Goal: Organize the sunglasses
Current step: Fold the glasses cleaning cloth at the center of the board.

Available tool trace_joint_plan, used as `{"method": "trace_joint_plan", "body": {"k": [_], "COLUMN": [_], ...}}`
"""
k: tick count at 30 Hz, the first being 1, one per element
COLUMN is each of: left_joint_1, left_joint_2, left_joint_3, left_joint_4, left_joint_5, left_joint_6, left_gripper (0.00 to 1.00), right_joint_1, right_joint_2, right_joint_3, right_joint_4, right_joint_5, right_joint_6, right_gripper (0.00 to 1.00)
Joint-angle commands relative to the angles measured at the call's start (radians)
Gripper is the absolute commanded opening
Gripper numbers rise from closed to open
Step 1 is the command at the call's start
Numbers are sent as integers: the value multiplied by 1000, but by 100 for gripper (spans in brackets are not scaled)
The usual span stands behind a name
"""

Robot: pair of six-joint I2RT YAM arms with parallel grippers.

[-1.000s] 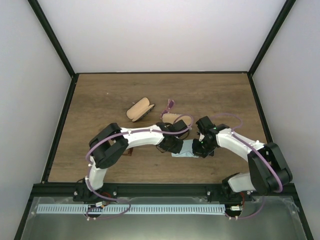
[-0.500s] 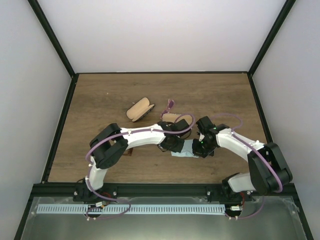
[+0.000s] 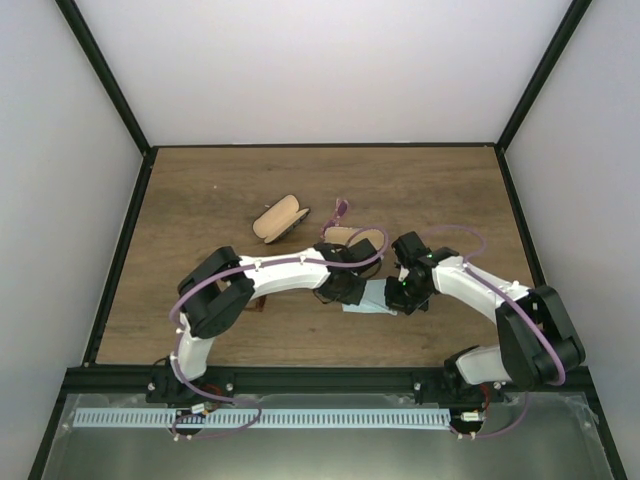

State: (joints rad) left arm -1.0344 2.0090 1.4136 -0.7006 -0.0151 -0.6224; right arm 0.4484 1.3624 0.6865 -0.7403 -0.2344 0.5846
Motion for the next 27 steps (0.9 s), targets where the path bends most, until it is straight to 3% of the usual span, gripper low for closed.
{"method": "trace_joint_plan", "body": {"k": [1,27], "left_joint_1": [-2,8], "left_joint_2": [-45,-49], "left_joint_3": [-23,-16], "left_joint_4": [-11,-28], "left_joint_5": [-23,-67], "left_joint_6": [-20,-37], "left_gripper": [4,4], "right_joint_1": [7,4], "right_joint_2": [-14,115], "right_joint_3": [64,211], "right_joint_4": [-16,-11], "right_joint_5": [29,119], "right_joint_6": [8,-35], "right_gripper": [3,2]}}
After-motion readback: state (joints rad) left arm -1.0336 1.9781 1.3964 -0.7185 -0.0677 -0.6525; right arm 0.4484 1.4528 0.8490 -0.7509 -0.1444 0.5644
